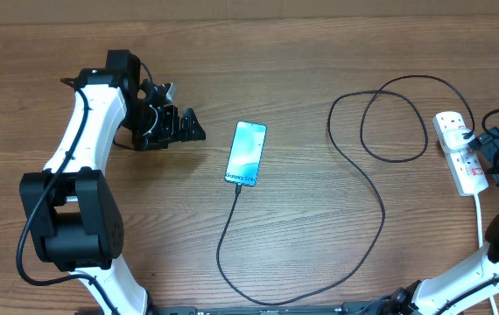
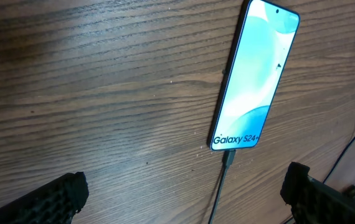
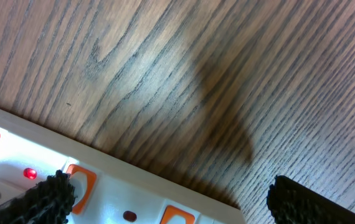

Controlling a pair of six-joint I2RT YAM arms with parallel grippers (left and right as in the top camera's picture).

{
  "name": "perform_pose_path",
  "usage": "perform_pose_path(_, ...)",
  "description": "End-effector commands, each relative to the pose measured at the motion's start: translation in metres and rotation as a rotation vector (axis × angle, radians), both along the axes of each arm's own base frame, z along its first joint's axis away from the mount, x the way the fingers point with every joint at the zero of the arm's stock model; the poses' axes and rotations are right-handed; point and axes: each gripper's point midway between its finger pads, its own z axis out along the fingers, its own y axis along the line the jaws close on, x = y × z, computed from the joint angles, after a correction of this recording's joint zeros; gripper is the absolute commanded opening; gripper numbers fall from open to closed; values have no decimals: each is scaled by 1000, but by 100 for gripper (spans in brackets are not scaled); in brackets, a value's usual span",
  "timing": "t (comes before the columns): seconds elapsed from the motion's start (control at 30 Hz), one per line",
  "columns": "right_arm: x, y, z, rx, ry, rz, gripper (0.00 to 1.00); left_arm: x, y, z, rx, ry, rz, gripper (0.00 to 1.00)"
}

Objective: Plug charger to phone and switch on socket

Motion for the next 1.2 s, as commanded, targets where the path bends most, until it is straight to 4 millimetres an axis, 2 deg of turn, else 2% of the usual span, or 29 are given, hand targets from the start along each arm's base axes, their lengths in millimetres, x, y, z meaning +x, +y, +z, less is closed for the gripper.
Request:
perform_pose_path(0.0, -7, 8, -15, 30, 47, 6, 100, 1, 0, 8, 2, -23, 0, 100)
perform_pose_path(1.07, -17, 23, -17, 102, 81, 19, 100, 1, -1, 8, 2, -23, 0, 100)
perform_pose_path(1.17, -20, 24, -12, 112, 100, 15, 100, 1, 0, 8, 2, -23, 0, 100)
